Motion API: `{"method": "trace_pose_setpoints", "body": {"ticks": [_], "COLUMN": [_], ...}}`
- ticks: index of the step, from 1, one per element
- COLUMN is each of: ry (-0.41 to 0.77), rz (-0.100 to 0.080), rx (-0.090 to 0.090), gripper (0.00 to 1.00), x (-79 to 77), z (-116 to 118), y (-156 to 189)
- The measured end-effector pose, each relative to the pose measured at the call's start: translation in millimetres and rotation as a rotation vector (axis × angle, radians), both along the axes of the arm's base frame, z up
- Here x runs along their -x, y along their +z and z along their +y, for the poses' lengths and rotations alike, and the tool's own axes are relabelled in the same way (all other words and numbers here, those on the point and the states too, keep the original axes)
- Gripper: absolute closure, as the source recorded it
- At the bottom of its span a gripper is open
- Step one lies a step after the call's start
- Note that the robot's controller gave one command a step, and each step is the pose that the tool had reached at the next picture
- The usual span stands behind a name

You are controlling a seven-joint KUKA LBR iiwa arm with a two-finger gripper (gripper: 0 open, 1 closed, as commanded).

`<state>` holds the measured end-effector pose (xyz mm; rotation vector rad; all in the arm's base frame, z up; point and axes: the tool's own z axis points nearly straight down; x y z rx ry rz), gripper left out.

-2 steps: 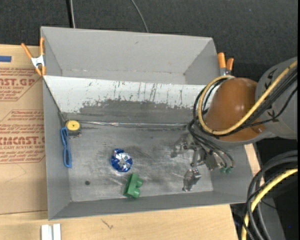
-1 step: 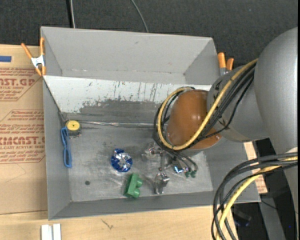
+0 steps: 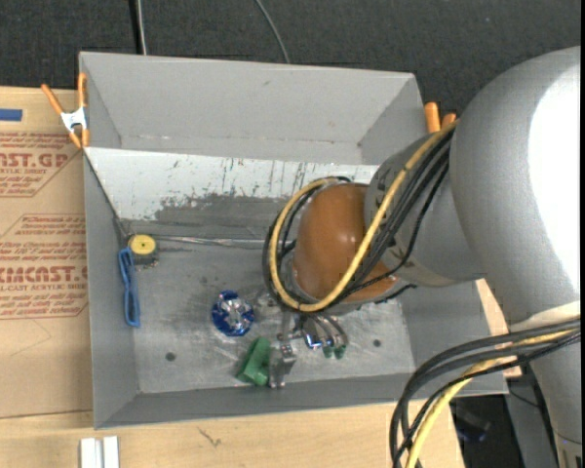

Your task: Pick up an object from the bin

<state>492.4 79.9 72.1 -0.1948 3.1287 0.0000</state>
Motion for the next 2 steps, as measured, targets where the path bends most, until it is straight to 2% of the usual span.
{"method": "trace_pose_setpoints", "body": {"ticks": [1, 2], "ry": [0.312, 0.312], "rz": [-0.015, 0.000], "rx": [0.004, 0.002], "gripper": [0.00, 1.00], "x": [3.9, 7.4], "z": [38.1, 39.3], "y": [1.9, 2.1]}}
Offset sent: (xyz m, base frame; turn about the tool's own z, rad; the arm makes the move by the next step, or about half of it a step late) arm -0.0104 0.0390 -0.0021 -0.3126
